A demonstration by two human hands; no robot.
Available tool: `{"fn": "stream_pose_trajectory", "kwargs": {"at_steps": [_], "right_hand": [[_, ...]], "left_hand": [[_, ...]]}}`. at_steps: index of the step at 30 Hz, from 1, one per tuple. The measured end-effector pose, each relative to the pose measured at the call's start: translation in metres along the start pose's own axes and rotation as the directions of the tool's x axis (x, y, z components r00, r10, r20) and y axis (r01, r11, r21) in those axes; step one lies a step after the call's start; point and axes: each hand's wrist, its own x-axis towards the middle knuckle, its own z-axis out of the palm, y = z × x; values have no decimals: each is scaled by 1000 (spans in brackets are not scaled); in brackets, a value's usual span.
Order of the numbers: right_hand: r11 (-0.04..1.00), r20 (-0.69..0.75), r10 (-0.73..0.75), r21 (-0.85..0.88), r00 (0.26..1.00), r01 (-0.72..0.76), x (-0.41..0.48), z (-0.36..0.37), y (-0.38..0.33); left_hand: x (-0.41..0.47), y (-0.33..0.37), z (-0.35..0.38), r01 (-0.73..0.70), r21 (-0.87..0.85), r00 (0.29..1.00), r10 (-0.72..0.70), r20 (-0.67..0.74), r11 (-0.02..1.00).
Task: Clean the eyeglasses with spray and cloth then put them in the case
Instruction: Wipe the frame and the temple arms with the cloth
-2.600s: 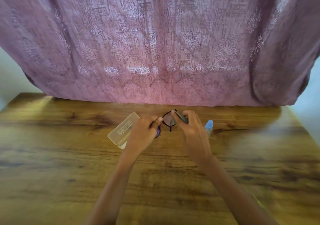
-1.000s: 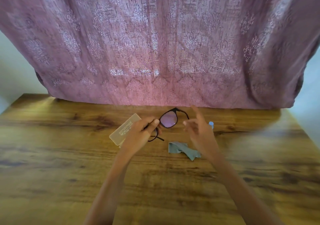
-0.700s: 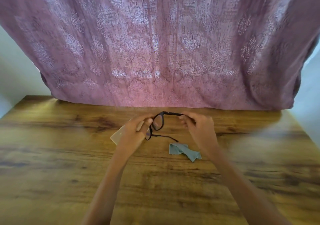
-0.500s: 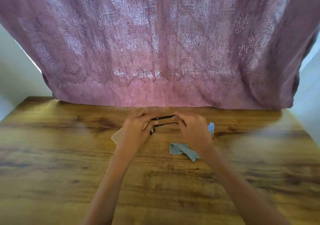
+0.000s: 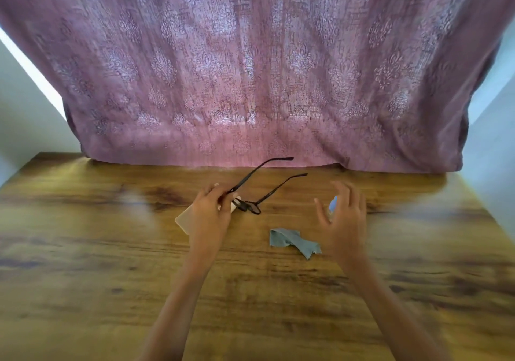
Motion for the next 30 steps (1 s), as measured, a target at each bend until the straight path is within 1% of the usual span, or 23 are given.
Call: {"fn": "stream_pose_trajectory", "kwargs": {"at_steps": [2, 8, 10, 13, 17, 20, 24, 26, 28, 30], "right_hand": [[998, 25, 56, -2, 998, -56, -15, 3, 18], [994, 155, 83, 64, 984, -94, -36, 10, 33], [983, 193, 137, 97, 972, -158, -32, 12, 32], [946, 236, 248, 151, 940, -287, -18, 15, 31], [907, 243, 301, 227, 922, -356, -19, 10, 21], [851, 278, 362, 292, 890, -437, -47, 1, 4], [849, 387, 257, 347, 885, -399, -74, -11, -37], [831, 388, 253, 381, 886, -404, -70, -16, -53], [819, 367, 257, 408, 894, -403, -60, -20, -64], [821, 359, 236, 423, 903, -383, -55, -23, -71]], "left_hand": [[-3, -4, 7, 45, -43, 999, -46, -8, 998], [-11, -11, 23, 127, -130, 991, -131, -22, 983], [-14, -12, 28, 139, -183, 989, -147, -33, 973], [-18, -11, 35, 154, -263, 985, -168, -31, 953], [-25, -9, 40, 157, -339, 983, -179, -34, 927], [-29, -3, 43, 126, -373, 982, -168, -82, 919], [-34, 3, 50, 138, -418, 975, -197, -101, 898], [-34, 7, 49, 125, -427, 969, -203, -143, 896], [-34, 9, 44, 97, -405, 957, -197, -213, 909], [-33, 7, 40, 109, -386, 950, -211, -231, 916]]}}
